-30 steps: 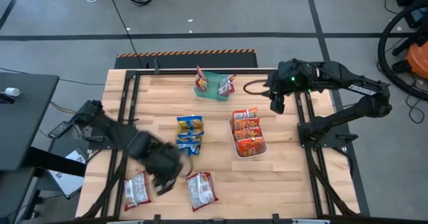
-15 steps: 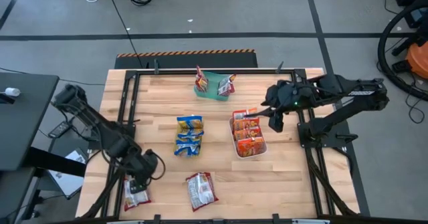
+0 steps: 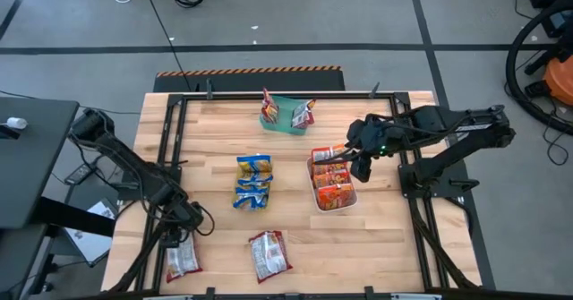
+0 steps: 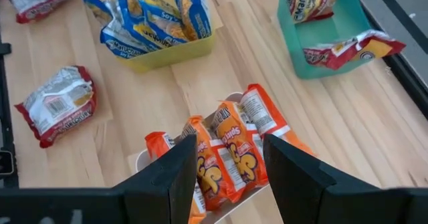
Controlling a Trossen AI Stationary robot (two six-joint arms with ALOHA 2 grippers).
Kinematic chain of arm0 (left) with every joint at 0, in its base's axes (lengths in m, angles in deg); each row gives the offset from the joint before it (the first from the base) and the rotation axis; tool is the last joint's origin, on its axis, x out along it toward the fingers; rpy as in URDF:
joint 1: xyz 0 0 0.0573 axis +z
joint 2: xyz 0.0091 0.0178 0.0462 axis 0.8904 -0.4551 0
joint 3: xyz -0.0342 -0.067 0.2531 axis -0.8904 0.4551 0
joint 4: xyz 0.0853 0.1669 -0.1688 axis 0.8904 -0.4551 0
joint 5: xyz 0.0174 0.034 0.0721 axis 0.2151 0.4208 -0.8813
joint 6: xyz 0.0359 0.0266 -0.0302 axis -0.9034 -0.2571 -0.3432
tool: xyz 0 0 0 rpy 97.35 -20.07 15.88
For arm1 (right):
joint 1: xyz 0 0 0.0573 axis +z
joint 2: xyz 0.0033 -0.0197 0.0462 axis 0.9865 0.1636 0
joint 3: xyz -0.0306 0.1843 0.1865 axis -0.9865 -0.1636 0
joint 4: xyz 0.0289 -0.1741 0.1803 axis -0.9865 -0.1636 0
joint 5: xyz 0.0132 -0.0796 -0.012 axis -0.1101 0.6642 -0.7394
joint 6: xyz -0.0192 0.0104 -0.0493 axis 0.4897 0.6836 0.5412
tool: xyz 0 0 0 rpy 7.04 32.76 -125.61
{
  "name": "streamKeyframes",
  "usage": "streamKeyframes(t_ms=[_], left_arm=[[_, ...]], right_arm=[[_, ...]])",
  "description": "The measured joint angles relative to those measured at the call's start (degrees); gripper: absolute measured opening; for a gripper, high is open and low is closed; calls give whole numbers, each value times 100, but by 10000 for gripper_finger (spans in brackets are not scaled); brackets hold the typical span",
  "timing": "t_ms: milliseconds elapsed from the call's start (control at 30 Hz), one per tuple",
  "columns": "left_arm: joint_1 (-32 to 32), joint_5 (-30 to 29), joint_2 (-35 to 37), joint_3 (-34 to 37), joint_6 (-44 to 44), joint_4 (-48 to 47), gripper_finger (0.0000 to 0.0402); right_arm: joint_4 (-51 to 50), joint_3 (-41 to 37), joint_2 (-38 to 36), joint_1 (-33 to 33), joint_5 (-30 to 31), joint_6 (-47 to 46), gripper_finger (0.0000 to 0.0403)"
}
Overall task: Sort Maruchan noodles
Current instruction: Put the left orange noodle pack into the white bin
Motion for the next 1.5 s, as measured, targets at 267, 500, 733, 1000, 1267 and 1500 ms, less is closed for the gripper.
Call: streamKeyframes(t_ms=[267, 500, 733, 1000, 1267, 1500], left_arm=[[26, 144, -4, 422, 193, 1095, 231], [126, 749, -4, 205, 382, 1189, 231], [115, -209, -111, 321, 359, 1591, 231], [-166, -240, -524, 343, 90, 1690, 231], [-253, -360, -848, 320, 209, 1669, 164], [80, -142, -636, 343, 1092, 1736, 14]], right_arm=[[-1, 0, 373, 0, -124, -18, 177], [-4, 0, 489, -11, -125, 117, 177], [-3, 0, 494, -11, -126, 0, 177], [-3, 0, 494, 82, -126, -38, 177], [-14, 0, 494, 101, -126, 2, 177], [-64, 0, 468, 103, -124, 202, 177]])
